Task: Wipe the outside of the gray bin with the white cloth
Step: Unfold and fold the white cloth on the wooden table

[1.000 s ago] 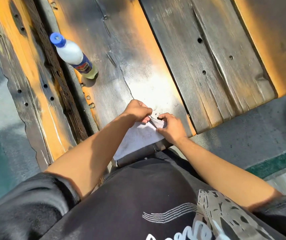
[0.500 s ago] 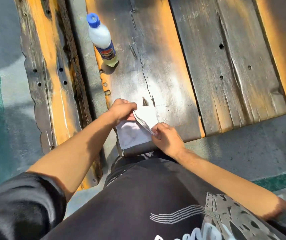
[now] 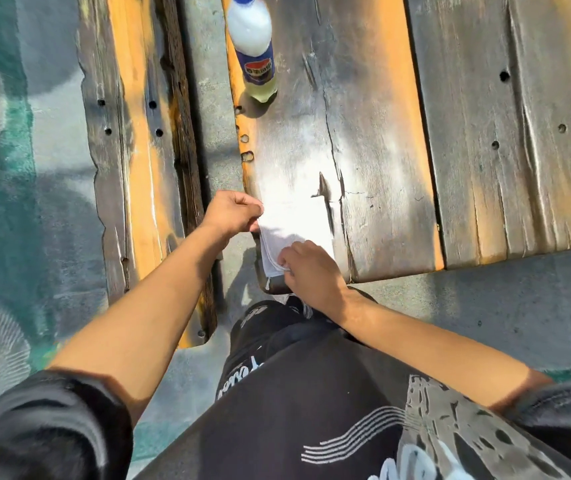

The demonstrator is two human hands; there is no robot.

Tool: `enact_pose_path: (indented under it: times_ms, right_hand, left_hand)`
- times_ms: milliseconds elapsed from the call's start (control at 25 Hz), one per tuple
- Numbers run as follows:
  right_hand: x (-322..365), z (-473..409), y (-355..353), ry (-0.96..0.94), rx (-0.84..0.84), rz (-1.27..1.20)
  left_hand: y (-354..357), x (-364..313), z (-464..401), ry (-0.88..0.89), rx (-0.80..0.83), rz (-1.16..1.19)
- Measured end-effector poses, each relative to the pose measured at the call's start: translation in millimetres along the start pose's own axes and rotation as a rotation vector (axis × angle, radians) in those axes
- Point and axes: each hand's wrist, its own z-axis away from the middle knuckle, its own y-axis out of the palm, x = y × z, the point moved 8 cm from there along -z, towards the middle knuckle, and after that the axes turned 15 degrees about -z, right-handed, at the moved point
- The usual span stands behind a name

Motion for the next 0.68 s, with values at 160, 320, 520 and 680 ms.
enact_pose_path:
  times_ms: [160, 320, 520, 680]
  right_hand:
    - [-6, -3, 11, 0.01, 0.054, 0.056]
    - [-21, 3, 0, 0.104, 0.014, -0.045]
    - [-84, 15, -55, 0.574, -0.326, -0.301]
    - [-94, 5, -63, 0.665, -0.331, -0.535]
  left_hand:
    - [-4, 14, -2, -0.006, -0.118, -0.058]
    - [-1, 17, 0, -0.053, -0.187, -0.244]
    - [12, 27, 11, -0.166, -0.142, -0.324]
    - [22, 37, 27, -0.211, -0.147, -0.384]
